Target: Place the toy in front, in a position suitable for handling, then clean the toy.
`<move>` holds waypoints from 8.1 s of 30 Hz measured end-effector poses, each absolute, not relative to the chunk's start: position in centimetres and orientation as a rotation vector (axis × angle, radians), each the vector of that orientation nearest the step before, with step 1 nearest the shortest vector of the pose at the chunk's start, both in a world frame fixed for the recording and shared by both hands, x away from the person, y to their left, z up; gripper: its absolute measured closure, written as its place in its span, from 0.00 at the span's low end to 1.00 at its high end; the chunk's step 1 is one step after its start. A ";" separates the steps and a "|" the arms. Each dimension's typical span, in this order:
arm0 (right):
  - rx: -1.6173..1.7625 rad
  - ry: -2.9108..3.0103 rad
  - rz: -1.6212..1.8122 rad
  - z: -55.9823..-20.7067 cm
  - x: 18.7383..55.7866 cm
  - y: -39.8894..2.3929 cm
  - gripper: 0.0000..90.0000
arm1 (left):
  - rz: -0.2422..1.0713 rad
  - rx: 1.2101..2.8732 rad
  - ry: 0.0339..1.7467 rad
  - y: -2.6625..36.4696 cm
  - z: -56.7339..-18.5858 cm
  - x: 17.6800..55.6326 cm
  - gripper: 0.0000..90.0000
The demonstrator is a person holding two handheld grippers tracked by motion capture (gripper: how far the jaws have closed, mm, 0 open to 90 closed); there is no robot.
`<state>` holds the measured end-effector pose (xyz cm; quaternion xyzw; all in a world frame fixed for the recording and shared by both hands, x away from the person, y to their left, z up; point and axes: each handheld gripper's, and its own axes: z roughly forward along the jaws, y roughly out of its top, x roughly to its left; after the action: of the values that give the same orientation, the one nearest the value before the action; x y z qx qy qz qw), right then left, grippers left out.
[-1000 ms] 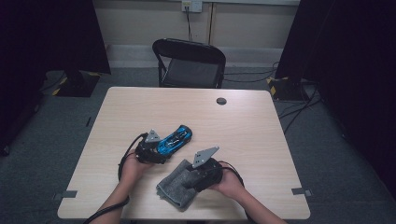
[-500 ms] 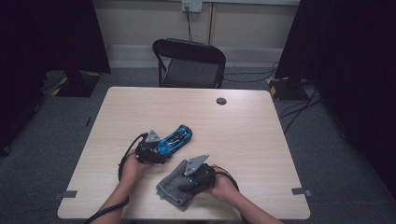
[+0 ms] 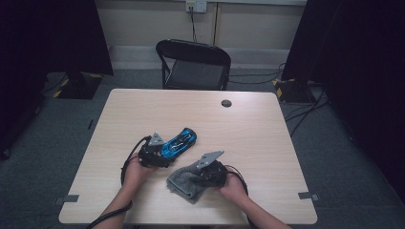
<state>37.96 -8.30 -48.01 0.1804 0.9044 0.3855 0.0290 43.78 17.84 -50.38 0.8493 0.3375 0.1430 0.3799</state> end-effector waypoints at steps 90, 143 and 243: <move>0.919 2.590 1.142 -43.0 47.0 -8.8 0.86 | 0.363 2.162 0.870 17.8 -50.4 43.8 0.27; 0.814 2.659 0.980 -44.9 48.7 -1.5 0.85 | 0.363 2.166 0.868 17.8 -50.4 43.8 0.27; 0.999 2.505 1.028 -40.4 51.2 -8.4 0.86 | 0.363 2.168 0.866 17.7 -50.4 43.9 0.27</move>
<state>51.23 -8.38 -40.44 0.3434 0.8609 0.3531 0.1272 43.88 17.72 -50.37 0.8489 0.3390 0.1420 0.3798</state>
